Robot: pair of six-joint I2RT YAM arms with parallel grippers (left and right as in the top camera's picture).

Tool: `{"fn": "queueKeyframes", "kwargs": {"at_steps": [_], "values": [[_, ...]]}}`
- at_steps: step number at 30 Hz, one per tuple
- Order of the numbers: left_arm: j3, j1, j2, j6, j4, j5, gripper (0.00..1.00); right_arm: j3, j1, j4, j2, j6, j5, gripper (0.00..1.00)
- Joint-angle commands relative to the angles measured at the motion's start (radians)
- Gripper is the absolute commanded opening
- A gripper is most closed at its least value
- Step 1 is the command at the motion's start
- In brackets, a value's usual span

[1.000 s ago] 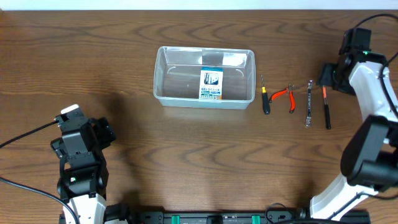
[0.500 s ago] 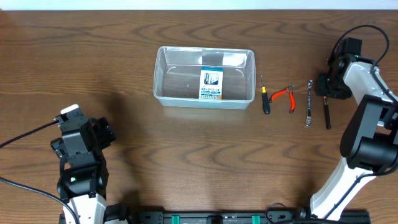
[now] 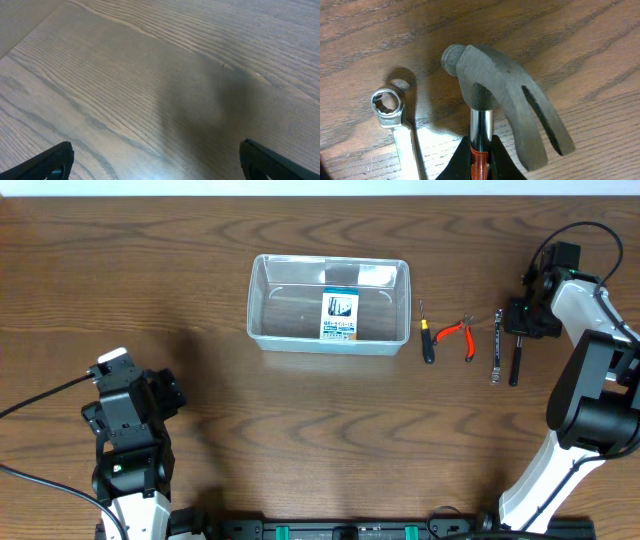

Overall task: Pack container
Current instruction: 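Grasp the red-handled hammer by its handle with the right gripper, then carry the hammer into the container and release it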

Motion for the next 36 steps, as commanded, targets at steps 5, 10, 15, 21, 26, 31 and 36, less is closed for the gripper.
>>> {"fn": "queueKeyframes", "kwargs": {"at_steps": [5, 10, 15, 21, 26, 31, 36], "values": [[0.016, -0.002, 0.002, 0.016, -0.002, -0.013, 0.98, 0.05, -0.005, -0.086, -0.051, 0.003, 0.015, 0.01], [0.016, -0.002, 0.002, 0.016, -0.002, -0.013, 0.98, 0.124, 0.014, -0.155, -0.212, 0.004, -0.089, 0.01], [0.016, -0.002, 0.002, 0.016, -0.002, -0.013, 0.98, 0.132, 0.112, -0.089, -0.401, -0.023, -0.319, 0.01], [0.016, -0.002, 0.002, 0.016, -0.002, -0.013, 0.98, 0.132, 0.366, -0.006, -0.476, -0.254, -0.346, 0.01], [0.016, -0.002, 0.002, 0.016, -0.002, -0.013, 0.98, 0.117, 0.591, -0.013, -0.43, -0.786, -0.344, 0.01], [0.016, -0.002, 0.002, 0.016, -0.002, -0.013, 0.98, 0.116, 0.679, 0.097, -0.307, -1.068, -0.345, 0.01], [0.016, -0.002, 0.002, 0.016, -0.002, -0.013, 0.98, 0.116, 0.677, 0.287, -0.141, -1.118, -0.352, 0.01]]}}
